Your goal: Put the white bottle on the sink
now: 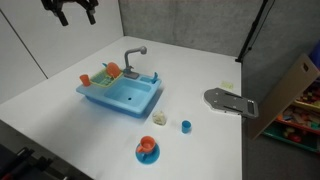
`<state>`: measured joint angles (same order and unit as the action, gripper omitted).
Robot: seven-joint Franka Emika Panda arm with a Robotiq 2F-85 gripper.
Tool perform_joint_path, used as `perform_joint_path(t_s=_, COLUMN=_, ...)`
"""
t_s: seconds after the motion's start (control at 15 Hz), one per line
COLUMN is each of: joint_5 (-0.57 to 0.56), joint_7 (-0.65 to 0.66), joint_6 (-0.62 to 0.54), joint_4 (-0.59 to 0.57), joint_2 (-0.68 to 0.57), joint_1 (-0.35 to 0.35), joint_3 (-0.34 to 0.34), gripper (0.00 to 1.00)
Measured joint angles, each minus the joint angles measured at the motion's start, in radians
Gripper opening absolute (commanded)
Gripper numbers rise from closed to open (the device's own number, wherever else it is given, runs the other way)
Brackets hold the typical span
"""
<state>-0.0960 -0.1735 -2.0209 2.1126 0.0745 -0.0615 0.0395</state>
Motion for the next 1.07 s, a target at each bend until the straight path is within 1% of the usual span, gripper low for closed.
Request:
perform_joint_path(t_s=0.33, joint_5=0.008, joint_7=0.030, joint_6=-0.091, joint_4=-0.002, joint_2=-0.091, joint_1=0.009, joint_3=-0.002, gripper=1.00)
perform_joint_path(t_s=0.6, joint_5=0.026, joint_7=0.063, joint_6=-0.149, joint_4=-0.007, joint_2=-0.168, joint_1=0.029, joint_3=-0.020, gripper=1.00)
perform_joint_path(t_s=1.07, joint_5=0.104, joint_7=0.076, joint_6=-0.157, joint_4=-0.079, joint_2=-0.292, joint_1=0.099, joint_3=-0.070, gripper=1.00)
